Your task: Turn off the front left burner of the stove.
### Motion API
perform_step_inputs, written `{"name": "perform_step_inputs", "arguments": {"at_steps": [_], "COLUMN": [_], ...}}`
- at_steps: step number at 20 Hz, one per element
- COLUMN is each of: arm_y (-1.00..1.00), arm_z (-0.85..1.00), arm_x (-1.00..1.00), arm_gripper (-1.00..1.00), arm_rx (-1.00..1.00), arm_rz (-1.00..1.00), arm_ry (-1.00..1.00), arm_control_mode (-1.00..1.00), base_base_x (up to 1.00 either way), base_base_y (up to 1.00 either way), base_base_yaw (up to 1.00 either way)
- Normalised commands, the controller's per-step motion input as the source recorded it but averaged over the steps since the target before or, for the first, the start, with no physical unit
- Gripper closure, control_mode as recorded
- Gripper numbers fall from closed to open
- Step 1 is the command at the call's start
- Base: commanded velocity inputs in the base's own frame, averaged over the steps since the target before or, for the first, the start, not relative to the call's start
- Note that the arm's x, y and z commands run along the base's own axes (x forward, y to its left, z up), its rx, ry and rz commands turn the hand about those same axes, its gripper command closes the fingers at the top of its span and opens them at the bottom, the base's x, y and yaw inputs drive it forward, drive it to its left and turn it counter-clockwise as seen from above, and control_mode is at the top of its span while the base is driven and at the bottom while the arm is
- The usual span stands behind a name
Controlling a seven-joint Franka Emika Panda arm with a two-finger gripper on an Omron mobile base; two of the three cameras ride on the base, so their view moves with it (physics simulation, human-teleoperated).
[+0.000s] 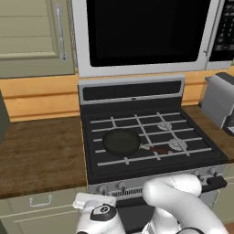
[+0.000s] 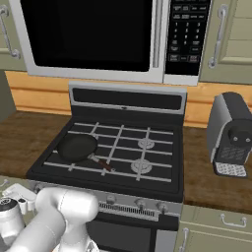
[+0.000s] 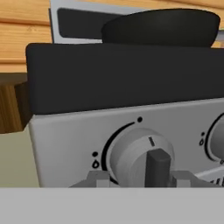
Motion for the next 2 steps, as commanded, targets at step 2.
{"name": "perform_step_inputs", "arguments": {"at_steps": [2], "arm_y": [0.0], "arm_z": [0.0], "arm_x": [0.0], "arm_gripper": [1.0], "arm_rx": [0.0], "arm_rz": [0.0], "arm_ry": [0.0], "arm_control_mode": [-1.0], "base_base_x": [0.0], "base_base_y": [0.0], "base_base_yaw": [0.0]}}
